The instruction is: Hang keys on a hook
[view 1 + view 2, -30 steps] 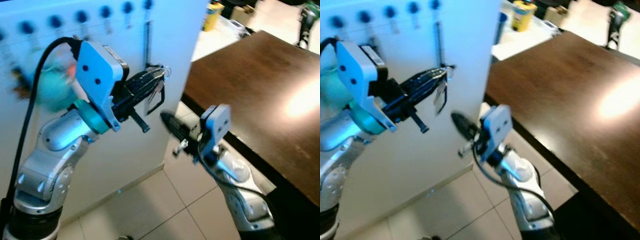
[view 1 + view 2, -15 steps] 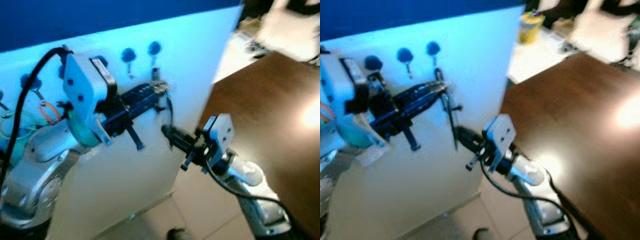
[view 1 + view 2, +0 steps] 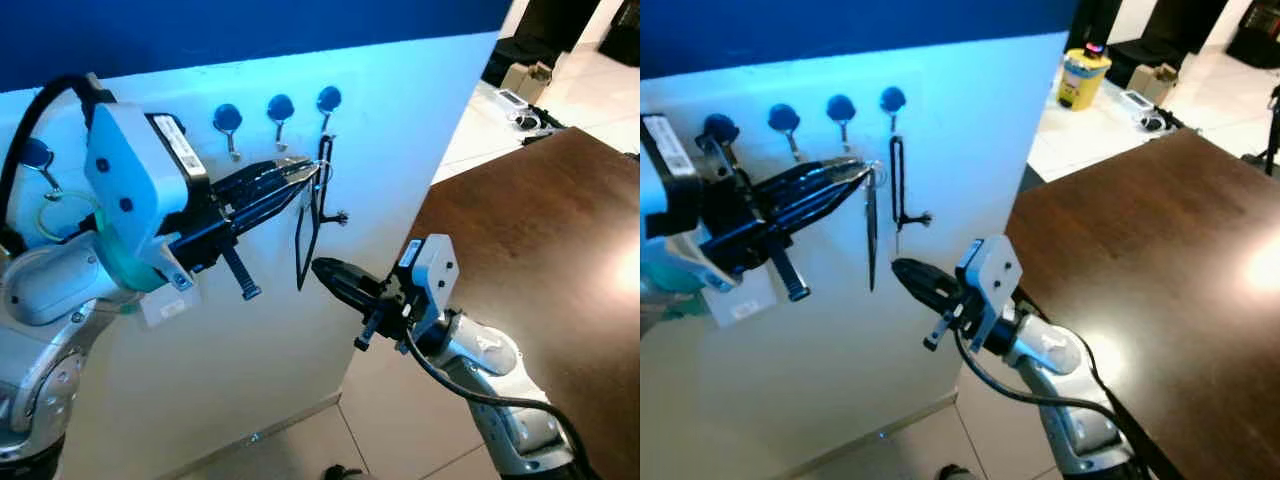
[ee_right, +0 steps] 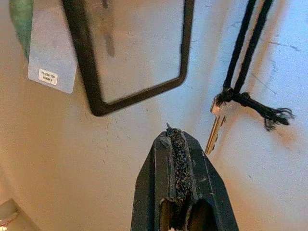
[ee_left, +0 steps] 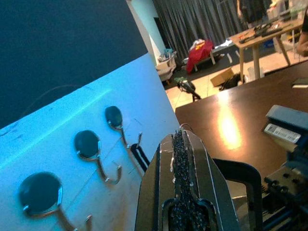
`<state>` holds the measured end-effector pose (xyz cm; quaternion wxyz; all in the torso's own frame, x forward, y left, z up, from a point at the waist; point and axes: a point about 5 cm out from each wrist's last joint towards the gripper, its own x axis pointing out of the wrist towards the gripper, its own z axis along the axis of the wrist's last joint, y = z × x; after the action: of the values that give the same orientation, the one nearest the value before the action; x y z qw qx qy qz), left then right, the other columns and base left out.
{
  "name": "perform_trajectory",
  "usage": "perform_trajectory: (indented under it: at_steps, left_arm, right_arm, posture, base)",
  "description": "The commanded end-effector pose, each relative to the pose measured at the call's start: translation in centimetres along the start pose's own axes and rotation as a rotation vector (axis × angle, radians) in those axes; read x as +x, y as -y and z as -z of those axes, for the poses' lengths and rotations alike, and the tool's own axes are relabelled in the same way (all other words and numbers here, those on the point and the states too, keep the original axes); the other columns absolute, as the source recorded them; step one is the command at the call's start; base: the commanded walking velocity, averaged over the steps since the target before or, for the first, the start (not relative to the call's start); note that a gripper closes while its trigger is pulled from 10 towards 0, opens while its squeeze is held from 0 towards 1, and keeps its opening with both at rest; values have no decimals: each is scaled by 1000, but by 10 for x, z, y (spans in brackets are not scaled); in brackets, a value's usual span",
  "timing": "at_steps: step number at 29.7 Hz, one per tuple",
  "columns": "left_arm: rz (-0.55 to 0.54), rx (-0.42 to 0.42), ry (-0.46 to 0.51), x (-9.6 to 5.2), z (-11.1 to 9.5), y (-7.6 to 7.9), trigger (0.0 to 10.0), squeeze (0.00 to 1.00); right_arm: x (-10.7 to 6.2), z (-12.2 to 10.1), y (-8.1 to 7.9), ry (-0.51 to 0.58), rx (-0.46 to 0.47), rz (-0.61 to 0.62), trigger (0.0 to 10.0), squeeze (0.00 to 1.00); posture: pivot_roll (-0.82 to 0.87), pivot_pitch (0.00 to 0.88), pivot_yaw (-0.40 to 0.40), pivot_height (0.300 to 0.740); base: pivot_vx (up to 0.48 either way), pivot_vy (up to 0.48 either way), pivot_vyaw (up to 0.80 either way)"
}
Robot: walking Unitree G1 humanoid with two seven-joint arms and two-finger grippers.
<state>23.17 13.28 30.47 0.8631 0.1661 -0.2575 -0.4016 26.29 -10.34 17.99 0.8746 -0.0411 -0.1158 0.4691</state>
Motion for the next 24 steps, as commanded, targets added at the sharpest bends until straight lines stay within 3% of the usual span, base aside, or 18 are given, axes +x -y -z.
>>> perform_trajectory:
  at_steps: [1,6,10,21,24]
  left_arm:
    - [8,32,-5,-2,-2,1,10000,0]
    - [-12,94,-76,-4,0,1,10000,0]
    - [-73,75,-157,-7,6,1,10000,0]
    - [-225,23,-147,-26,-4,-9,10000,0]
    - [-268,17,-99,-30,-12,-14,10000,0]
  right_arm:
    - [-2,0,2,-3,10,3,10000,0]
    - [0,1,3,-4,10,-1,10000,0]
    - [1,1,3,-3,10,-2,10000,0]
    - [3,3,3,-6,18,-7,10000,0]
    - [6,4,3,-3,18,-14,10000,0]
  posture:
    - [10,12,37,740]
    - [30,17,33,740]
    - [42,26,35,740]
    - [75,37,29,740]
    - [76,35,26,740]
  base:
    - [0,0,0]
    - [0,0,0]
    - [0,0,0]
    - [0,0,0]
    - [0,0,0]
